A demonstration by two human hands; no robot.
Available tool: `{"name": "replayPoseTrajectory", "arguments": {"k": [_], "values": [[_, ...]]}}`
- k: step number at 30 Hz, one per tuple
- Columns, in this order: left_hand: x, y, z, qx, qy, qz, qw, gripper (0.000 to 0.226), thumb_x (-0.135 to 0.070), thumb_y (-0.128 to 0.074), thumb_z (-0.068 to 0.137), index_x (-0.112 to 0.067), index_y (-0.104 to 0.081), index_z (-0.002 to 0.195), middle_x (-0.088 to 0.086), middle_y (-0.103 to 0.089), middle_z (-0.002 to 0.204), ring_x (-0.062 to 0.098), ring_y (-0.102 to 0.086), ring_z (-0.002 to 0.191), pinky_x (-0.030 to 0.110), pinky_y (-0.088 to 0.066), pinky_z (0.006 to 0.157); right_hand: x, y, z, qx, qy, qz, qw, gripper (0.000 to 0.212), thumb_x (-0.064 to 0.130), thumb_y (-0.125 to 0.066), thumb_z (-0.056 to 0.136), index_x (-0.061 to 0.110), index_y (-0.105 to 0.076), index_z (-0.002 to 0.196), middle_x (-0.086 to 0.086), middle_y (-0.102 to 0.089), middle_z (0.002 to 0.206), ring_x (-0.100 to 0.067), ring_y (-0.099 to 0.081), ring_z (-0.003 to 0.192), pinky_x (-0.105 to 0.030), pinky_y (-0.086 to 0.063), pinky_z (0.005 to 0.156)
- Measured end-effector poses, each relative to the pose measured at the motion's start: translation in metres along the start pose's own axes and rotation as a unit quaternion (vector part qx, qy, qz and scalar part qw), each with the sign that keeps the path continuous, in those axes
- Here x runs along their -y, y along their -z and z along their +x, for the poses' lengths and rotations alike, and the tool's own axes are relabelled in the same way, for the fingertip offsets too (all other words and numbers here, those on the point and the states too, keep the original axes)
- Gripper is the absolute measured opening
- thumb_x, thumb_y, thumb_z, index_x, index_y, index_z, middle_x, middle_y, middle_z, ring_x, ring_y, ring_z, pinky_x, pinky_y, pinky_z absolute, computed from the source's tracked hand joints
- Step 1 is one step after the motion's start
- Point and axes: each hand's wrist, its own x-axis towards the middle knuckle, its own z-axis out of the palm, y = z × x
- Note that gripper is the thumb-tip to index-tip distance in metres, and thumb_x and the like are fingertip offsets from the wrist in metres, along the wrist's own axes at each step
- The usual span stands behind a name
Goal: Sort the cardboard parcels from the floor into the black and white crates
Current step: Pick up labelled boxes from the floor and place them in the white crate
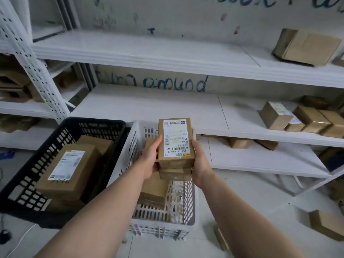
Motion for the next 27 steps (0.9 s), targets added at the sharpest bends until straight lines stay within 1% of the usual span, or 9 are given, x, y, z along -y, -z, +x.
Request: {"name": "replayPoseTrajectory", "arguments": {"k": [3, 7, 10, 14, 17, 19, 21, 23, 27], "values": [[-0.004, 0.002, 0.034, -0.010, 0.022, -0.002, 1.000, 0.056, -0.070, -0.047, 0.085, -0.026, -0.070, 0.111, 0.007, -0.074, 0.107, 0.030, -0.066, 0.104, 0.048, -0.048, 0.097, -0.003, -0.005, 0.037, -0.010, -0.014, 0.002, 1.000, 0.057, 0.062, -0.034, 0.095, 0.024, -0.073, 0.111, -0.005, -0.076, 0.104, -0.026, -0.071, 0.100, -0.045, -0.050, 0.099], [0.003, 0.009, 0.085, -0.032, 0.039, 0.019, 0.999, 0.067, -0.079, -0.049, 0.074, -0.028, -0.071, 0.111, 0.002, -0.075, 0.105, 0.027, -0.066, 0.106, 0.050, -0.042, 0.104, -0.008, -0.014, 0.072, -0.030, -0.015, -0.014, 0.999, 0.052, 0.061, -0.032, 0.096, 0.028, -0.073, 0.103, -0.001, -0.077, 0.099, -0.023, -0.071, 0.093, -0.036, -0.054, 0.082], [0.014, 0.016, 0.124, -0.043, 0.066, 0.050, 0.996, 0.076, -0.085, -0.047, 0.064, -0.028, -0.072, 0.107, 0.000, -0.076, 0.101, 0.025, -0.066, 0.106, 0.050, -0.040, 0.104, -0.017, -0.017, 0.097, -0.063, -0.018, -0.017, 0.998, 0.050, 0.061, -0.035, 0.096, 0.029, -0.073, 0.101, -0.004, -0.076, 0.097, -0.027, -0.072, 0.087, -0.047, -0.057, 0.085], [0.004, 0.014, 0.153, -0.044, 0.083, 0.088, 0.992, 0.062, -0.078, -0.045, 0.079, -0.024, -0.072, 0.093, 0.002, -0.076, 0.098, 0.026, -0.064, 0.107, 0.049, -0.038, 0.108, -0.024, -0.015, 0.130, -0.085, -0.026, 0.007, 0.996, 0.049, 0.056, -0.034, 0.098, 0.026, -0.071, 0.108, -0.007, -0.075, 0.104, -0.033, -0.071, 0.095, -0.055, -0.055, 0.087], [-0.003, 0.012, 0.173, -0.018, 0.102, 0.113, 0.988, 0.046, -0.062, -0.039, 0.095, -0.026, -0.066, 0.085, 0.009, -0.070, 0.115, 0.029, -0.059, 0.117, 0.048, -0.033, 0.113, -0.031, -0.013, 0.153, -0.107, -0.041, 0.038, 0.993, 0.055, 0.058, -0.035, 0.096, 0.019, -0.069, 0.115, -0.012, -0.073, 0.107, -0.034, -0.069, 0.094, -0.054, -0.059, 0.077], [-0.003, 0.014, 0.189, 0.009, 0.124, 0.148, 0.981, 0.053, -0.062, -0.031, 0.097, -0.024, -0.068, 0.101, 0.011, -0.063, 0.130, 0.028, -0.051, 0.128, 0.046, -0.025, 0.116, -0.037, -0.013, 0.167, -0.124, -0.057, 0.062, 0.989, 0.054, 0.054, -0.036, 0.098, 0.016, -0.070, 0.113, -0.014, -0.074, 0.103, -0.032, -0.071, 0.087, -0.055, -0.058, 0.076], [-0.001, 0.019, 0.204, 0.021, 0.131, 0.174, 0.976, 0.056, -0.061, -0.028, 0.098, -0.022, -0.066, 0.109, 0.011, -0.059, 0.135, 0.029, -0.046, 0.132, 0.045, -0.021, 0.117, -0.045, -0.014, 0.181, -0.133, -0.072, 0.076, 0.986, 0.054, 0.052, -0.037, 0.096, 0.014, -0.072, 0.113, -0.015, -0.073, 0.106, -0.037, -0.069, 0.097, -0.060, -0.052, 0.089], [0.002, 0.024, 0.218, 0.022, 0.137, 0.191, 0.972, 0.054, -0.058, -0.027, 0.100, -0.022, -0.067, 0.107, 0.011, -0.060, 0.134, 0.029, -0.047, 0.130, 0.048, -0.021, 0.117, -0.052, -0.017, 0.191, -0.139, -0.083, 0.092, 0.983, 0.055, 0.050, -0.038, 0.095, 0.011, -0.071, 0.116, -0.018, -0.072, 0.110, -0.042, -0.065, 0.107, -0.057, -0.049, 0.095], [0.004, 0.027, 0.232, 0.048, 0.150, 0.254, 0.954, 0.056, -0.047, -0.021, 0.105, -0.015, -0.059, 0.131, 0.010, -0.058, 0.137, 0.028, -0.048, 0.131, 0.040, -0.026, 0.113, -0.068, -0.017, 0.207, -0.145, -0.098, 0.095, 0.980, 0.055, 0.046, -0.033, 0.098, 0.008, -0.069, 0.115, -0.017, -0.072, 0.108, -0.038, -0.068, 0.103, -0.057, -0.051, 0.093]]}}
